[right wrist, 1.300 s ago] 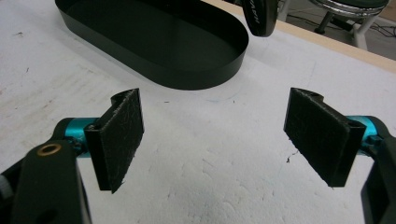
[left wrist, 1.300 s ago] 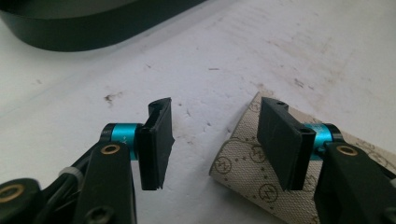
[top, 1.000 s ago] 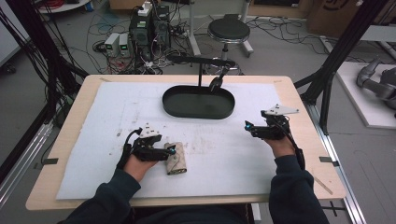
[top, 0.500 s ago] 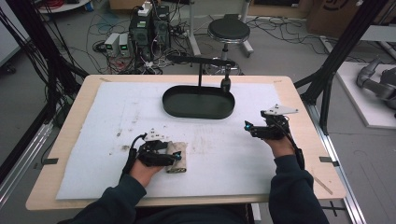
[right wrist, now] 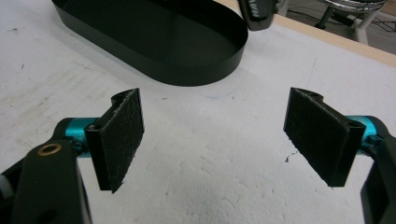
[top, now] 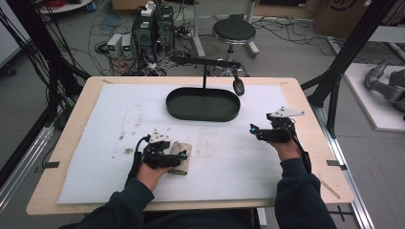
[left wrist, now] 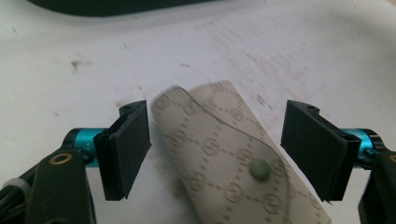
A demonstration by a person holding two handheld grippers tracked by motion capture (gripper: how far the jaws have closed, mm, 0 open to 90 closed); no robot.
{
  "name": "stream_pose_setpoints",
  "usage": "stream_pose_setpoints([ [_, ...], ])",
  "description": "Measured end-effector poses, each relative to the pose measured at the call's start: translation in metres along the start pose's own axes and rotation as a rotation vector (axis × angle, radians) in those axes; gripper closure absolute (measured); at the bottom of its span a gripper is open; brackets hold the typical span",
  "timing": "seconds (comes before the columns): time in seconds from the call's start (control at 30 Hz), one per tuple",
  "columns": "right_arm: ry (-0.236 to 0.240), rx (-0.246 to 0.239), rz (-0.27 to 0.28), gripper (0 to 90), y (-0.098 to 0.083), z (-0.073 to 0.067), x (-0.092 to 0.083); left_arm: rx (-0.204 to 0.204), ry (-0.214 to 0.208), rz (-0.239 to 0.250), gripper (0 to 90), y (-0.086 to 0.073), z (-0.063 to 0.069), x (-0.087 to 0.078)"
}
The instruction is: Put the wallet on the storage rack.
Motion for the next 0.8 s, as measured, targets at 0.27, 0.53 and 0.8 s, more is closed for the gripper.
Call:
stream_pose_setpoints([
  [0.27,-0.006,0.008,0.011,20.6,0.001,0.003,-0.003,0.05,0.049,-0.067,17.4,-0.011,0.004,0.016],
  [0.53,-0.004,0.013,0.004,20.6,0.0,0.003,-0.003,0.197,-0.142,-0.153,34.0,-0.001,-0.022,0.013],
  [0.8,-0.004,0.01,0.001,20.7,0.0,0.003,-0.002,0.163,-0.008,-0.07,19.4,0.0,-0.037,0.006],
])
Point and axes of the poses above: each handheld gripper's, and its own axes: x roughly forward along the jaws, y roughly out of its top, z roughly to its right, the point moved 7 cm from there along x, roughly forward along the jaws, and after that the axes turned 4 degrees about x, right-handed, at the moved point
